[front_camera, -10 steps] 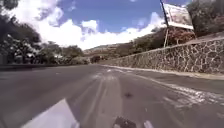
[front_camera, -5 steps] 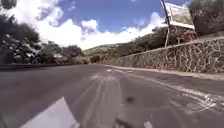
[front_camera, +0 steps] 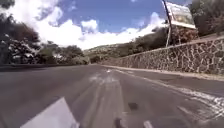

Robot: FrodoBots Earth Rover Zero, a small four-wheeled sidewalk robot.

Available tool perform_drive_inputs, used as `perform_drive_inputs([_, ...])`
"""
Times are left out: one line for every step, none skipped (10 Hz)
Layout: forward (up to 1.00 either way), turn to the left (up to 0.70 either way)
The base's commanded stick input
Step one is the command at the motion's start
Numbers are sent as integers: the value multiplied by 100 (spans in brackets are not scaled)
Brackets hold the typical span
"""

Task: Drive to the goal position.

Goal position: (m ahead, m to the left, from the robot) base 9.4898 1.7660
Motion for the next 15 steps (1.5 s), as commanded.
perform_drive_inputs([45, 0])
perform_drive_inputs([45, 0])
perform_drive_inputs([45, 0])
perform_drive_inputs([45, 0])
perform_drive_inputs([45, 0])
perform_drive_inputs([45, 0])
perform_drive_inputs([45, 0])
perform_drive_inputs([45, 0])
perform_drive_inputs([45, 0])
perform_drive_inputs([45, 0])
perform_drive_inputs([45, 0])
perform_drive_inputs([45, 0])
perform_drive_inputs([45, 0])
perform_drive_inputs([45, 0])
perform_drive_inputs([45, 0])
